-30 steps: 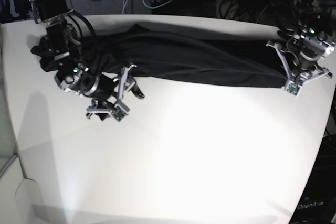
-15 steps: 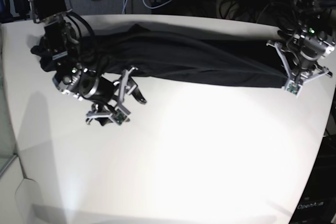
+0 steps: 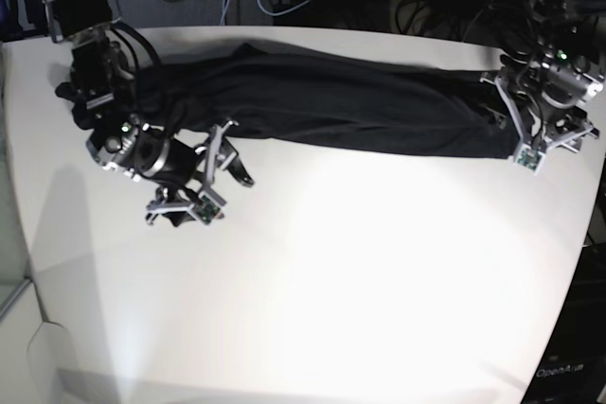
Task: Fold the T-shirt properly
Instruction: 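Pull the strip edge with the left gripper to straighten the shirt, then grasp the strip's other end with the right gripper and pull it taut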
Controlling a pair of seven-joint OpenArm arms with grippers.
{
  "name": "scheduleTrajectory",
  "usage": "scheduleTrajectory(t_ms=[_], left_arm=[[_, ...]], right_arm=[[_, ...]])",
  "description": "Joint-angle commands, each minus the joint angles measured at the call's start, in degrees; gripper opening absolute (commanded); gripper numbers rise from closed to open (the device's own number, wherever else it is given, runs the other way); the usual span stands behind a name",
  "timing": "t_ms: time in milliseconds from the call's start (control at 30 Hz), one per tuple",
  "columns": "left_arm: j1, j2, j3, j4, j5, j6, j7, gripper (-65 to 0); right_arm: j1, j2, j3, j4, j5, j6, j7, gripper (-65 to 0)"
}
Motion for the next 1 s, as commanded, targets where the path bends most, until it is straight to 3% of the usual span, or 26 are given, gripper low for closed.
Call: scheduleTrajectory(t_ms=[0, 200, 333, 433, 500, 667, 800, 967], left_arm=[[-0.57, -0.56, -0.39, 0.9, -0.26, 0.27, -0.37, -20.9], [-2.06, 2.96, -3.99, 1.25, -0.53, 0.27, -0.28, -20.9], [-2.24, 4.1, -2.94, 0.81, -1.41, 0.27, -0.37, -21.0], [-1.8, 3.57, -1.18, 0.99, -5.63, 0.27, -0.28, -21.3], [-1.1, 2.78, -1.18, 0.99, -8.35, 0.27, -0.19, -26.0], [-0.74, 1.38, -1.44, 0.9, -10.99, 0.27, -0.19, -47.6], [-0.66, 0.59, -1.44, 0.81, -10.81, 0.27, -0.19, -63.2], [-0.66, -0.64, -1.44, -2.44, -10.81, 0.27, -0.19, -63.8]], right_arm=[[0.95, 0.93, 0.48, 1.16, 0.61, -0.12, 1.26, -25.5], [0.86, 4.54, 5.41, 0.89, 0.52, -0.12, 0.47, -25.5], [1.13, 5.24, 9.54, 0.89, 0.52, -0.12, -6.04, -25.7], [1.22, 5.24, 11.3, 1.07, 0.52, -0.12, -7.71, -27.7], [0.86, 5.33, 12.09, 1.07, 0.52, -0.12, -7.88, -34.7], [-0.37, 6.03, 13.76, 1.24, 0.52, -0.12, -7.88, -64.3], [-2.3, 7.35, 14.11, 1.33, 0.52, -0.12, -7.09, -64.4], [-5.11, 7.62, 14.11, 1.33, 0.43, -0.12, -4.81, -64.4]])
